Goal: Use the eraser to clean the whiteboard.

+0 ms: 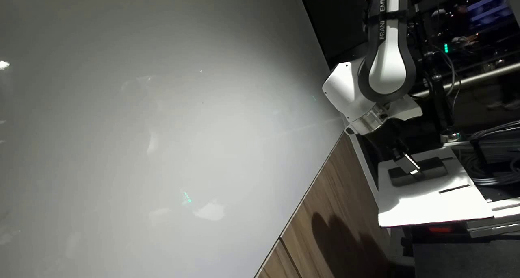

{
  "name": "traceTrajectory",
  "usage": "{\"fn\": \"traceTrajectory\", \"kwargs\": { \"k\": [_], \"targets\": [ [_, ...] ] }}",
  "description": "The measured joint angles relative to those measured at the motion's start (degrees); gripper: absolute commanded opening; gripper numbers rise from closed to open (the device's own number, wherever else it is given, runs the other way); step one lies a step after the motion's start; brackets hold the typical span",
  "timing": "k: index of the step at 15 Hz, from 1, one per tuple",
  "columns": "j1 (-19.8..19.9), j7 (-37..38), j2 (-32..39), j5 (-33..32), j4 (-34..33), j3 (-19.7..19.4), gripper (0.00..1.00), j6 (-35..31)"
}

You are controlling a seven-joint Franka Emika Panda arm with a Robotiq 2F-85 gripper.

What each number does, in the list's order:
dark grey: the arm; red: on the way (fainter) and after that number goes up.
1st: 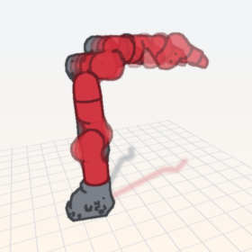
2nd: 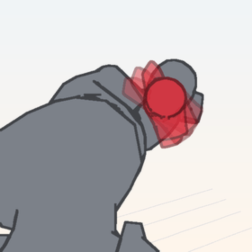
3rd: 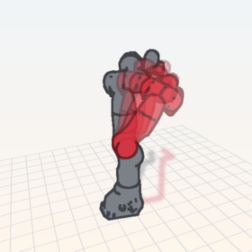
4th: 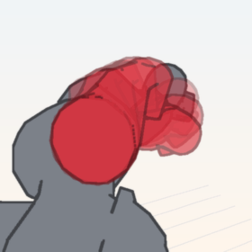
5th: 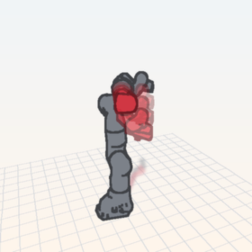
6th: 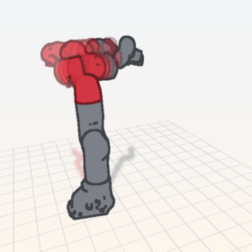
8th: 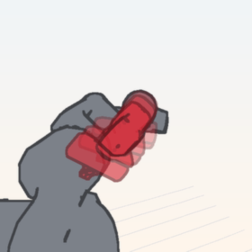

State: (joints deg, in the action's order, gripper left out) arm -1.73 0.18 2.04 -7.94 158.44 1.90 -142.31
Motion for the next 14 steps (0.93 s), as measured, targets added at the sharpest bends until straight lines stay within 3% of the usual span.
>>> {"fn": "traceTrajectory", "kwargs": {
  "k": [7, 14],
  "targets": [
    [0.33, 0.53, -3.61, -4.41, -1.28, -0.29, 0.29, 0.08],
    [1.26, 0.5, -4.98, -4.55, -2.21, -0.65, 0.29, 0.08]
  ]
}}
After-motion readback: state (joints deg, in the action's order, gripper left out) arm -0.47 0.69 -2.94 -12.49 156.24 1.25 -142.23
